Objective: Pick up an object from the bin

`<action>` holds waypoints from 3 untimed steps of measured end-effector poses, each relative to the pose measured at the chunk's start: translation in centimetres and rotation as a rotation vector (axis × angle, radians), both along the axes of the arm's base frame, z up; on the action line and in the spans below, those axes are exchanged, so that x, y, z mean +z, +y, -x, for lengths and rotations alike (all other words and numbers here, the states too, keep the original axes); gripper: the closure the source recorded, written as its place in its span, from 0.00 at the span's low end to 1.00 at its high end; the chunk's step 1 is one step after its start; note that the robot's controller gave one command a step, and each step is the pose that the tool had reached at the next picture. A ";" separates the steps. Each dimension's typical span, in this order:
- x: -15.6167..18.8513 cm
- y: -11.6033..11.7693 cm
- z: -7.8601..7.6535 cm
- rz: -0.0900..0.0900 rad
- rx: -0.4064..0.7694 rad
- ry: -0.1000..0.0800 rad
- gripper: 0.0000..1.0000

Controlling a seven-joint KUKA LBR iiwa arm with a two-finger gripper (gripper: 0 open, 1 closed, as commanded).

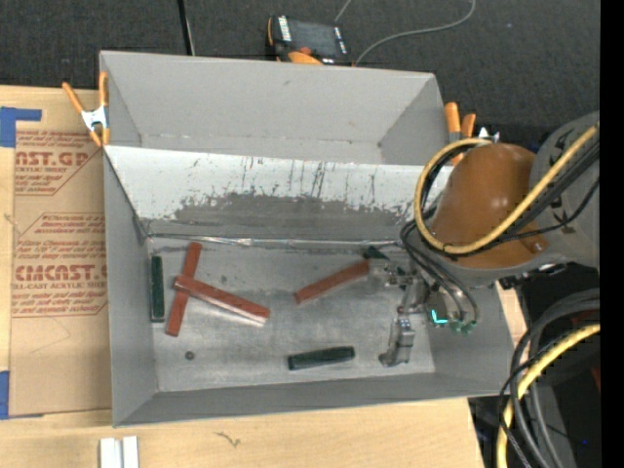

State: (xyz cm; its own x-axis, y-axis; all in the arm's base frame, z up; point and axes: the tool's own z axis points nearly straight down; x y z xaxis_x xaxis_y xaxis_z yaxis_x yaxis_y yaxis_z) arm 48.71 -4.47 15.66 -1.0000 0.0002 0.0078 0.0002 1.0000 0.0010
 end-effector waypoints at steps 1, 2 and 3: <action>-8.7 3.7 -4.4 0.000 0.043 -0.011 0.00; -1.4 3.2 -7.8 0.001 -0.185 -0.016 0.00; -9.2 1.4 -7.6 0.003 -0.176 -0.003 0.00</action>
Offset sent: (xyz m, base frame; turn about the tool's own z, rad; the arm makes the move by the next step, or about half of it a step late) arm 0.0434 0.0349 -0.0847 -0.0404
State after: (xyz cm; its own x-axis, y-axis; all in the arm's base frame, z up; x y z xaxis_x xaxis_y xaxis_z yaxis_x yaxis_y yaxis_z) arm 56.34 -3.03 6.51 -0.9845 0.1752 0.0048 0.1752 0.9845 -0.0013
